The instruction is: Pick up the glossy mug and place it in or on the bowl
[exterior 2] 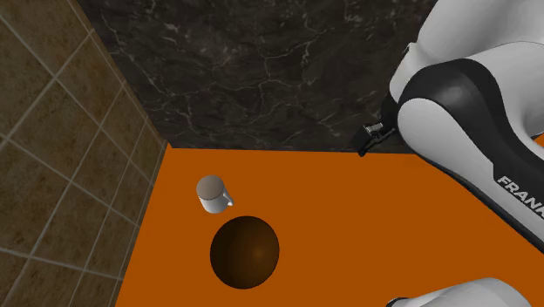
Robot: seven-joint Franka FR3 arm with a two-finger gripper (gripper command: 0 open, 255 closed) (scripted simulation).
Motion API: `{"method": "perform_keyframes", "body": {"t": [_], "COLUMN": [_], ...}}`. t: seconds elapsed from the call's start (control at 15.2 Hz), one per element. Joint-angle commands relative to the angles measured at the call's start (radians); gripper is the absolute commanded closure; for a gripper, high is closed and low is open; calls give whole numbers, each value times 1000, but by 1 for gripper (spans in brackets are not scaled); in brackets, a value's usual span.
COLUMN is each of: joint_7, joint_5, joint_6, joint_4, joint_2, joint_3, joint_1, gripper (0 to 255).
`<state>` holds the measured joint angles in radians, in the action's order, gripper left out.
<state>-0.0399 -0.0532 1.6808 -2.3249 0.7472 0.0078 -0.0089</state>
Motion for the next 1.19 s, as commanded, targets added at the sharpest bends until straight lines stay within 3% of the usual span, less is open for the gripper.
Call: {"method": "perform_keyframes", "body": {"t": [0.0,0.53,1.12], "joint_7": [0,74,155], "joint_5": [0,62,88], "joint_6": [0,134,257], "joint_4": [0,33,144], "joint_2": [0,-195,-454], "joint_3": [0,102,212], "joint_1": [0,63,120], "gripper": [0,0,0]}}
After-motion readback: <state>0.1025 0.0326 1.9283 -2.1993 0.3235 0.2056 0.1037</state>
